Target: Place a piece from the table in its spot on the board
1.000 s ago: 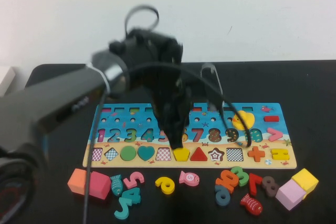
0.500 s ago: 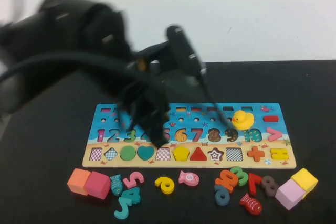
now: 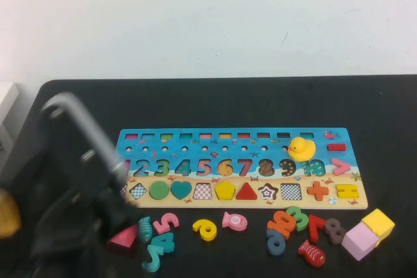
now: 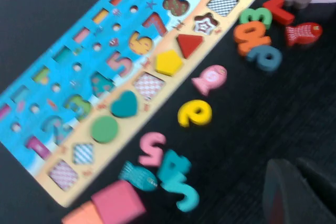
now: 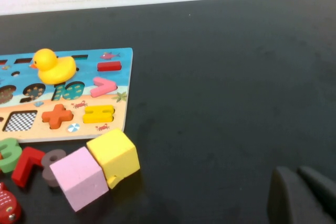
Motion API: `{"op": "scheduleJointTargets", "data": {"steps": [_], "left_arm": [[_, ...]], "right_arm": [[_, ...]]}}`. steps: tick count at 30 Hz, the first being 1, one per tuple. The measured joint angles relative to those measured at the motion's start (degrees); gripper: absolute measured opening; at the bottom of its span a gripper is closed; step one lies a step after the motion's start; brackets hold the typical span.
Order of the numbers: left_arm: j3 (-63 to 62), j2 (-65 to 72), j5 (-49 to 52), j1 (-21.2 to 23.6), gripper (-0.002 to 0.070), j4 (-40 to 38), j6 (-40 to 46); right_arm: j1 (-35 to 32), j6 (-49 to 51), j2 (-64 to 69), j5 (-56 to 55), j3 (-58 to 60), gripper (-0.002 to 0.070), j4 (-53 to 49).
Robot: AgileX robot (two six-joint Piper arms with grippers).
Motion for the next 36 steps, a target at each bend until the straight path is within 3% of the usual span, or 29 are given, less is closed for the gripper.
{"op": "scheduleJointTargets", "data": {"steps": [6,14,18,21,24,29,36], "left_arm": [[3.2,-10.3,5.3,0.0,0.0,0.9,-2.9],[5.3,-22.7,9.2,0.0,0.0,8.5,-3.0],[10.0,-28.7,6.8,0.0,0.0,10.6,-6.1],[16.2,-34.1,1.1,1.1,0.0,13.0,-13.8],[23.5,-40.3,-6.2,4.4,0.0,14.6,-19.6],[33.7,-50.9,-18.5,13.5,0.0,15.0,-22.0],[43.0,-55.2,-23.5,26.0,0.0,15.0,-22.3]], "right_arm": [[0.0,0.0,0.0,0.0,0.0,0.0019,0.0],[0.0,0.0,0.0,0.0,0.0,0.0019,0.0],[0.0,0.0,0.0,0.0,0.0,0.0019,0.0],[0.0,0.0,0.0,0.0,0.0,0.0019,0.0],[0.0,0.0,0.0,0.0,0.0,0.0019,0.0],[0.0,0.0,0.0,0.0,0.0,0.0019,0.0],[0.0,0.0,0.0,0.0,0.0,0.0019,0.0]]}}
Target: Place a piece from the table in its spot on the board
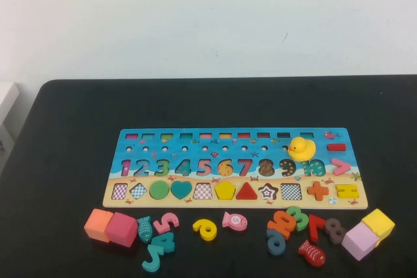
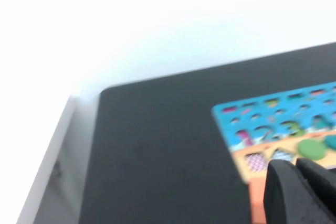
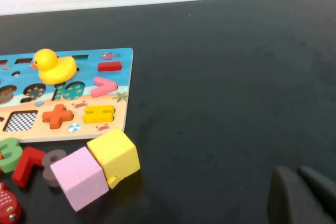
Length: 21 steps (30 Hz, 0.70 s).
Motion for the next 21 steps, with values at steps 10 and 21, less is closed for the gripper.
{"op": "scheduleJointTargets", "data": {"steps": [10,21], "left_arm": [[5.9,-0.1,-2.1,5.7,0.0,-4.0,0.5],[5.8,-0.2,2.8,3.5,0.0,-8.9,1.9]], "right_arm": [[0.0,0.0,0.0,0.0,0.0,0.0019,0.0],[0.0,0.0,0.0,0.0,0.0,0.0019,0.0]]}}
